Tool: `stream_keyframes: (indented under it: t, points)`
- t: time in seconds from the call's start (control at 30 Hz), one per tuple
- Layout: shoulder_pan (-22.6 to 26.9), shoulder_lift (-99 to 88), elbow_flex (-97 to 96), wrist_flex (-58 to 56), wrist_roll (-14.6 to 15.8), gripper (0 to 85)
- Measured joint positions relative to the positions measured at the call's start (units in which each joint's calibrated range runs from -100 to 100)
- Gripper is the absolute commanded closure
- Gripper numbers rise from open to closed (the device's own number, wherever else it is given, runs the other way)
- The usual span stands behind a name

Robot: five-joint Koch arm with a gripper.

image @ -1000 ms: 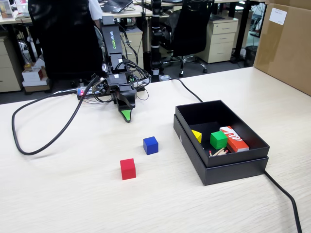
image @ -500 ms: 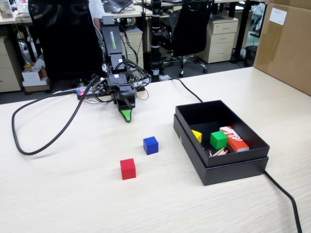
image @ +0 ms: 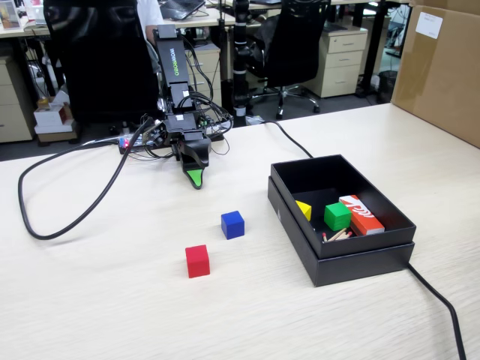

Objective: Put the red cube on top of the blue cube

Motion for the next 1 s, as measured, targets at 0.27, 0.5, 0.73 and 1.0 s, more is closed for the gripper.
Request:
stream_keyframes:
  t: [0.27, 0.5, 0.73, 1.0]
  points:
    - [0.0, 0.0, 0.0, 0.0, 0.0, 36.8]
    - [0.0, 0.0, 0.0, 0.0, 0.0, 36.8]
    - [0.3, 0.0, 0.0, -0.1, 0.0, 36.8]
    - [0.0, 0.0, 0.0, -0.1, 0.0, 37.8]
